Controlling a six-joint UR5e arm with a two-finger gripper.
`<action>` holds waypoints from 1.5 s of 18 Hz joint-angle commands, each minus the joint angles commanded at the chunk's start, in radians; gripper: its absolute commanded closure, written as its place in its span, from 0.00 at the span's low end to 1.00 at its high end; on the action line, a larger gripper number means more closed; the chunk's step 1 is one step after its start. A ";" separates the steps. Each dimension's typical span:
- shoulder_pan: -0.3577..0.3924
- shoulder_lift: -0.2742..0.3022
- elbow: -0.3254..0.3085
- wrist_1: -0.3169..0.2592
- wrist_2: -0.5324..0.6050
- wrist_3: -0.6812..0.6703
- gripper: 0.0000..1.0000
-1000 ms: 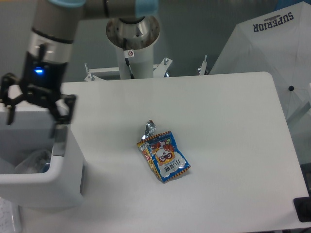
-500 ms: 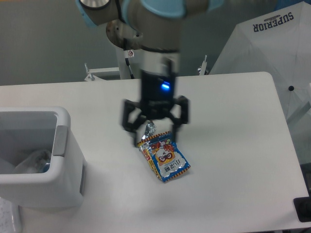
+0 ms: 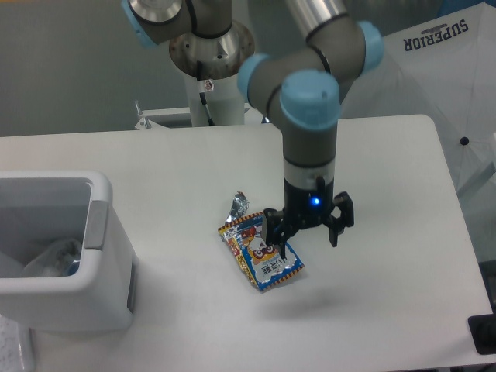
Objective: Place the trash in the trash can
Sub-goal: 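Move the open gripper back over the blue snack bag, then lower the gripper onto the snack bag's edge and close on it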
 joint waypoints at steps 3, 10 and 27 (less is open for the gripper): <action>0.002 -0.006 -0.031 0.005 0.003 0.061 0.00; 0.000 -0.058 -0.064 0.006 0.003 0.183 0.00; -0.032 -0.163 -0.052 0.023 0.064 0.173 0.00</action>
